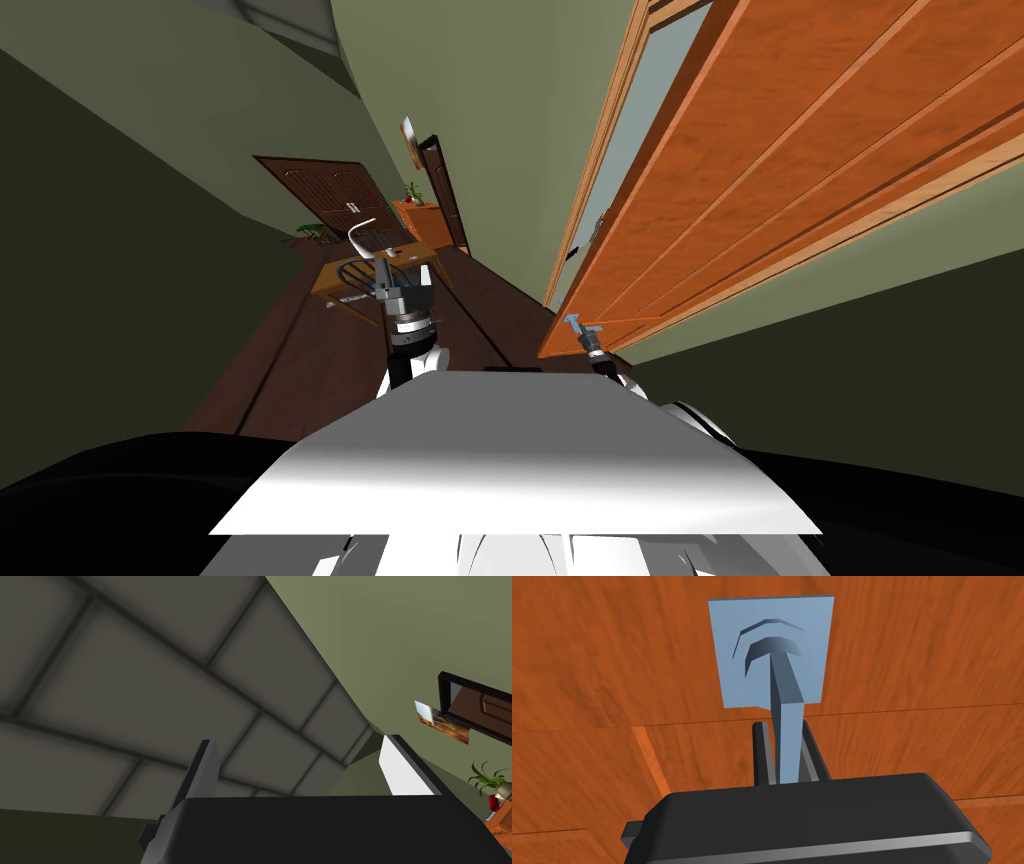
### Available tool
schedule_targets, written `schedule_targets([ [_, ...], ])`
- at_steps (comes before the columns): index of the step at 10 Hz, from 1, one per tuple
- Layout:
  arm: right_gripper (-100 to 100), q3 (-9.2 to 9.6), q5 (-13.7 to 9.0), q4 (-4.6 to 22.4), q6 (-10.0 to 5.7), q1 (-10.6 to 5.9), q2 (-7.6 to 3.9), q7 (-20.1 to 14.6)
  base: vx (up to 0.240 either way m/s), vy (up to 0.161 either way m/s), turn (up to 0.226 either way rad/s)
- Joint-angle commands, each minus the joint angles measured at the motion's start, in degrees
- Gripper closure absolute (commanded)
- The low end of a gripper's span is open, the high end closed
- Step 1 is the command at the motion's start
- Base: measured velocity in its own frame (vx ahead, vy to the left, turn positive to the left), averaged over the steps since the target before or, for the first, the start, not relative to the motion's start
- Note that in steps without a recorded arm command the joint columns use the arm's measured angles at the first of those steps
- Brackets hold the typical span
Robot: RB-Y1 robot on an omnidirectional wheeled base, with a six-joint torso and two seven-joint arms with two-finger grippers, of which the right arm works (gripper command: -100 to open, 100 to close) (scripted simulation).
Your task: Pull the door open
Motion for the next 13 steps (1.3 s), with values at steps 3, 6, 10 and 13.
schedule_targets([
  [3,100,2.28,1.08,2.18,-4.32,0.78,-0.75,-1.55,-0.083,-0.033,-0.006],
  [6,100,3.73,1.70,2.00,-6.70,2.18,-1.89,-2.65,-0.056,-0.039,-0.006],
  [10,100,5.52,2.46,1.78,-9.67,3.91,-3.31,-4.01,-0.041,-0.060,-0.002],
  [13,100,6.89,3.05,3.22,-12.11,4.00,-3.28,-4.40,-0.021,-0.007,-0.006],
])
